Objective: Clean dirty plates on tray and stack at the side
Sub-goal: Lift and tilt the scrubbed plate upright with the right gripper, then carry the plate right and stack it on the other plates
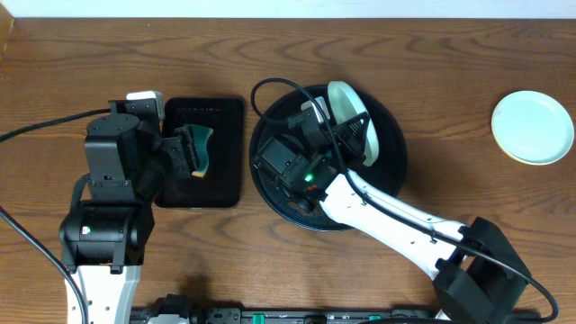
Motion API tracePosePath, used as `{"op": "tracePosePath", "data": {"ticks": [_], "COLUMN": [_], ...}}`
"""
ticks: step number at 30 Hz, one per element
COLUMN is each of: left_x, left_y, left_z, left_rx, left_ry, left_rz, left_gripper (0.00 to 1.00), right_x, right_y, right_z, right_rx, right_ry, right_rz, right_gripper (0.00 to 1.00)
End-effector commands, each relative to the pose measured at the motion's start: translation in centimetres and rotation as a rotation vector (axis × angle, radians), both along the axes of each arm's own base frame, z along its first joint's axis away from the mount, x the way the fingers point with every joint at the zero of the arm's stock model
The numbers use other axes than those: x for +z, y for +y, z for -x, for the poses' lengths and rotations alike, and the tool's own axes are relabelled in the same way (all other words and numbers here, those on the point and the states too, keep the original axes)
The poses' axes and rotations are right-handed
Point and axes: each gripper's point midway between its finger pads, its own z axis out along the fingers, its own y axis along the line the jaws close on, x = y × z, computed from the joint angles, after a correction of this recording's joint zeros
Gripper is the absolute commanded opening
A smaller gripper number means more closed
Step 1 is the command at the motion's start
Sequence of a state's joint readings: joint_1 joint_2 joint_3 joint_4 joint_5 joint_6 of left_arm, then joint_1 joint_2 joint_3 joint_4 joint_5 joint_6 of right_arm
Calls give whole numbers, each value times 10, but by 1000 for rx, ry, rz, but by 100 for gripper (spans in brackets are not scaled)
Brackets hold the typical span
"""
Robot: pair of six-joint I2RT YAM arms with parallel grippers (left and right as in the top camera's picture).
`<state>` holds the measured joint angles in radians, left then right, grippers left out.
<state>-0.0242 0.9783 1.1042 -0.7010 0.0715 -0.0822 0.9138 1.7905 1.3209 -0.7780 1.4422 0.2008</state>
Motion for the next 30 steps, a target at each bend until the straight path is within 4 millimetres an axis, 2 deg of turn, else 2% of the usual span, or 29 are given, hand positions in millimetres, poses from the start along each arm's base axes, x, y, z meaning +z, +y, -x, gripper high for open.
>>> {"op": "tracePosePath", "data": {"ticks": [1, 4, 6, 9, 14, 18, 21, 23, 25, 28, 30], "left_x": [-3, -3, -3, -4, -5, -5, -5, -5, -5, -8, -10], "left_y": [2, 2, 2, 2, 2, 2, 2, 2, 2, 3, 3], "left_z": [1, 1, 1, 2, 2, 3, 3, 3, 3, 5, 7], "left_rx": [14, 14, 14, 14, 14, 14, 14, 14, 14, 15, 14], "left_ry": [9, 9, 11, 17, 21, 22, 21, 21, 22, 35, 47], "left_rz": [-6, -6, -5, -6, -6, -6, -6, -6, -6, -7, -7], "left_gripper": [69, 69, 69, 69, 69, 69, 69, 69, 69, 69, 69], "right_x": [-7, 1, -1, -13, -8, -22, -23, -24, -36, -65, -82], "right_y": [10, 4, -1, 4, 4, 11, 18, 14, 8, 0, -13], "right_z": [4, 2, -3, -4, -2, -4, 0, -2, -7, -14, -18], "right_rx": [38, 10, -4, 22, 20, 51, 70, 58, 47, 34, -22], "right_ry": [44, 1, 6, 61, 42, 106, 109, 107, 154, 286, 333], "right_rz": [-11, 13, -9, -52, -24, -91, -85, -108, -165, -306, -430], "right_gripper": [1, 1, 1, 1, 1, 1, 1, 1, 1, 1, 1]}}
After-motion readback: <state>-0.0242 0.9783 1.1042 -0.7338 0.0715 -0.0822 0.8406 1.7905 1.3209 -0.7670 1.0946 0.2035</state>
